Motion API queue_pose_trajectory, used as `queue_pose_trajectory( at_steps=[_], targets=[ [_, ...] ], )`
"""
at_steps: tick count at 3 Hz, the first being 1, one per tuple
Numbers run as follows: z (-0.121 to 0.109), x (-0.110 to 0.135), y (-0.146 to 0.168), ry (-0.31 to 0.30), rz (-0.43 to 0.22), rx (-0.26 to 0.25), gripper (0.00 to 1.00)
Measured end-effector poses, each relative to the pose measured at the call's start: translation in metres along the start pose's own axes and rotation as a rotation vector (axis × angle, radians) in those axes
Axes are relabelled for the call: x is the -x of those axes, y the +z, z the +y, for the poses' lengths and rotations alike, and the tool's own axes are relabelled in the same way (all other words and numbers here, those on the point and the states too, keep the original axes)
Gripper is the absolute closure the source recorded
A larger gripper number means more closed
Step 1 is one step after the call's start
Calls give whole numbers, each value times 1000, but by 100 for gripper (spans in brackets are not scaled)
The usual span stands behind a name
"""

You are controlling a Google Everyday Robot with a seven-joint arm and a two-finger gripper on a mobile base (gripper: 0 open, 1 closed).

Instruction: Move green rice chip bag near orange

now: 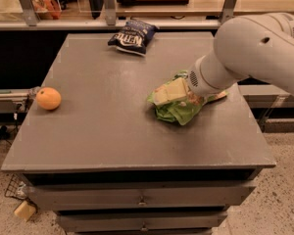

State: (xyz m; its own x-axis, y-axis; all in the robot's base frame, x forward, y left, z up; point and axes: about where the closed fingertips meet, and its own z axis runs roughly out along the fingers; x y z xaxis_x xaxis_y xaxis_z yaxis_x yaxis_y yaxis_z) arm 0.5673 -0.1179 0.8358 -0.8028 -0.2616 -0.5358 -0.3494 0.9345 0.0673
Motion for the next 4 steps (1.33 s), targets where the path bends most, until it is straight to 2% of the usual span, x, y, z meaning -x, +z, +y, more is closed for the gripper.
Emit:
queue_pose_trajectory(
  at_steps=[1, 2, 4],
  targets=[
    [-12, 2, 9, 17, 1, -27, 18],
    [-15, 4, 9, 20, 0, -32, 50],
    [-14, 7, 5, 20, 0, -32, 100]
  ],
)
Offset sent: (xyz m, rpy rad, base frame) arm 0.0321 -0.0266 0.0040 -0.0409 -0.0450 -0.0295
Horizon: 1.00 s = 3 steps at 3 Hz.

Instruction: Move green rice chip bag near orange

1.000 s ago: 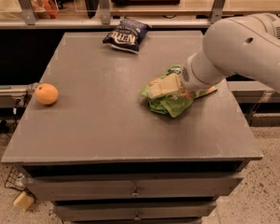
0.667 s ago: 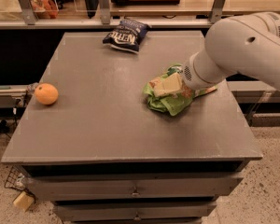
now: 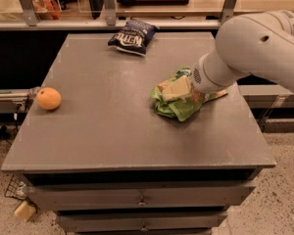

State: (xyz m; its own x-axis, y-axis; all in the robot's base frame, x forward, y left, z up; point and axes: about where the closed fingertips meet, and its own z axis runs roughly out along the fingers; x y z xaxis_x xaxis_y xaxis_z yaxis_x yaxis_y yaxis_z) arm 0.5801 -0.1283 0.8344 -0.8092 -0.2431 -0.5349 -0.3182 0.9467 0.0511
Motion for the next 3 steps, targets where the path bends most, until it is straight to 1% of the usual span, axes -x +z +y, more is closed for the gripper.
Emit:
queue_pose_trajectory(
  at_steps=[2, 3],
  targets=[
    [0, 2, -2, 0, 0, 0, 100],
    [13, 13, -11, -65, -29, 37, 100]
  ],
)
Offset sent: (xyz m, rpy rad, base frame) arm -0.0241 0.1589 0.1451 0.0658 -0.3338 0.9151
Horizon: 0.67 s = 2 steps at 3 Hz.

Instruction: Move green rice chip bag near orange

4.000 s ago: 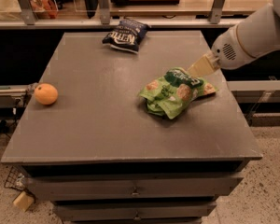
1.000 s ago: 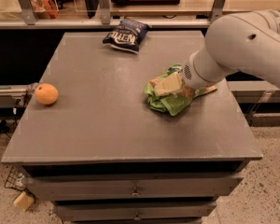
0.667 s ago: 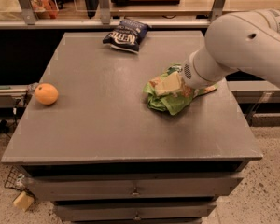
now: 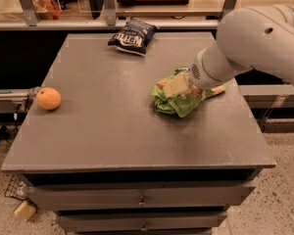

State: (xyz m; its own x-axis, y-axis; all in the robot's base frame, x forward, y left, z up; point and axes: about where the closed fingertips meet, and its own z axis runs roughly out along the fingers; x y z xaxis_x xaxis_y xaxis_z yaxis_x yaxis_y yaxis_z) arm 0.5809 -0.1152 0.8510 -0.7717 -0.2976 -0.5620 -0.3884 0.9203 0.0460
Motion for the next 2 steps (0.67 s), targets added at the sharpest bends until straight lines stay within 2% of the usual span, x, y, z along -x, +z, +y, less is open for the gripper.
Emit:
queue_pose_trajectory(
  at_steps=[1, 2],
  targets=[
    [47, 38, -36, -119, -77, 129, 87],
    [87, 59, -79, -244, -114, 282, 64]
  ],
)
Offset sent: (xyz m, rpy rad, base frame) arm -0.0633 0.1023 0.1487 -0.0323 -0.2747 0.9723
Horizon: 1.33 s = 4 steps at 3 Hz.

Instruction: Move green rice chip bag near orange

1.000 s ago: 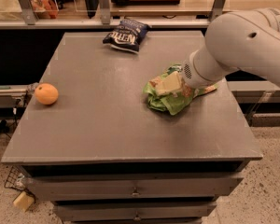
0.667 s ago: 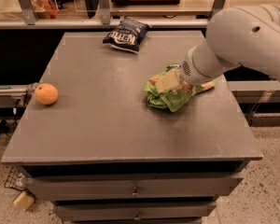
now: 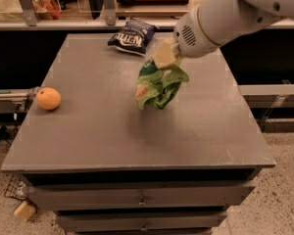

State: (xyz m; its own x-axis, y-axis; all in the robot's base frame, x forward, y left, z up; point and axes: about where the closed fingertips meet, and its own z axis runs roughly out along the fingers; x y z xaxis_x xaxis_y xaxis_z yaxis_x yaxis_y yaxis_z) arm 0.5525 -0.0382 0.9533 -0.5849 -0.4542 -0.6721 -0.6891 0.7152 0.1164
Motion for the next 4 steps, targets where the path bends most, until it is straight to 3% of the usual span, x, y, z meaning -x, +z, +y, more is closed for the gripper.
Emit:
queue_pose_trajectory(
  at_steps=[1, 2, 3, 4],
  targets=[
    [14, 2, -14, -155, 3, 78, 40],
    [30, 3, -16, -362, -17, 142, 45],
    [41, 10, -14, -454, -41, 174, 67],
    [33, 1, -4, -468, -2, 168, 68]
  ],
)
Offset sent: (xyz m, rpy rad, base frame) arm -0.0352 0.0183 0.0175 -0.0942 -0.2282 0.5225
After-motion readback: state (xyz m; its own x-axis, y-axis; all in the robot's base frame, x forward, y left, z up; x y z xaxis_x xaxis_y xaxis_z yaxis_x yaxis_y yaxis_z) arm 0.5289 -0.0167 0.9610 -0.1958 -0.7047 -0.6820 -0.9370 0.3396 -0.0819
